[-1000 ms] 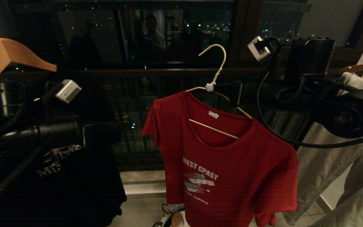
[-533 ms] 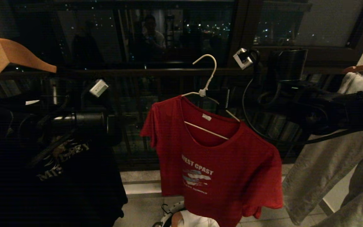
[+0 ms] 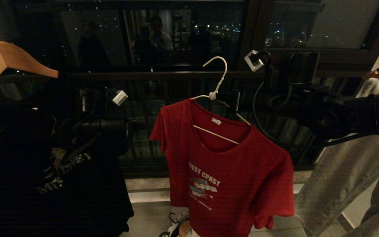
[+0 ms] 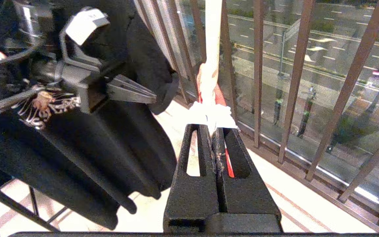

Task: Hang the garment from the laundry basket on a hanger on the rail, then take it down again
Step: Take the clothes off the clothes rack

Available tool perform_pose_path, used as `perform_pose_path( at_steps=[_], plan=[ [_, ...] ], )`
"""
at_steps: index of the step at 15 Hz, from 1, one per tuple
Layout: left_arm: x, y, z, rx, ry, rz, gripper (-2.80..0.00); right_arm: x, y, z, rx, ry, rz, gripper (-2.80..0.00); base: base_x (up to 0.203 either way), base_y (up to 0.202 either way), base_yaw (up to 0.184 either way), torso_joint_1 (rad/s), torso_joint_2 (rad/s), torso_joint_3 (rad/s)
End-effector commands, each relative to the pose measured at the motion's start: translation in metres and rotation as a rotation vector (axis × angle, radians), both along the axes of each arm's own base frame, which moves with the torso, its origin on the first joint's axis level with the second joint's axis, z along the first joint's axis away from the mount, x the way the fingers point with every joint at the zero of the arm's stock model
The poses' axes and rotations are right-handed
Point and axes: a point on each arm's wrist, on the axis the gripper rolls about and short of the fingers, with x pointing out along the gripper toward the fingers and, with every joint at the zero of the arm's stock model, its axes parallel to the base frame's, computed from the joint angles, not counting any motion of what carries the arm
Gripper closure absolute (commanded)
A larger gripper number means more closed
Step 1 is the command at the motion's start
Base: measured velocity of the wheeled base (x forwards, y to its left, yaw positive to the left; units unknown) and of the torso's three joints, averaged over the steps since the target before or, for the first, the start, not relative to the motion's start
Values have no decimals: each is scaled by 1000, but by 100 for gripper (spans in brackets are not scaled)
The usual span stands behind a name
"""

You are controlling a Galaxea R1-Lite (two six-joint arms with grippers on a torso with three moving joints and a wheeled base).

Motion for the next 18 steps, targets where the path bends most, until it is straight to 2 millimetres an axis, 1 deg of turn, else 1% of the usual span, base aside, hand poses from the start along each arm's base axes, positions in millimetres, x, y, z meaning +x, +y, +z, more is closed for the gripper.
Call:
perform_pose_path(
  at_steps=[1,2,3,6,8,10,15,18],
  plan=[
    [5,-1,-10,3,16,-5,0,-1,0,2,4,-4,5,0,0,0,0,0,0,0],
    [7,-1,-13,5,13,-6,0,-3,0,4,6,-10,4,0,0,0,0,0,0,0],
    [8,-2,-14,0,-6,-7,-280,-4,-1,5,7,-12,5,0,0,0,0,0,0,0],
    [11,-4,-14,-23,-36,-5,-280,-5,-1,7,9,-16,8,0,0,0,0,0,0,0],
    [17,-4,-23,-29,-61,-3,-280,-7,-1,9,11,-19,14,0,0,0,0,0,0,0],
    [26,-5,-31,-45,-131,3,-280,-9,-1,9,11,-16,21,0,0,0,0,0,0,0],
    [30,0,-26,-106,-182,28,-280,-15,2,9,10,-12,46,0,0,0,0,0,0,0],
    [32,-1,-33,-121,-205,20,-280,-17,3,10,11,-10,56,0,0,0,0,0,0,0]
  ],
)
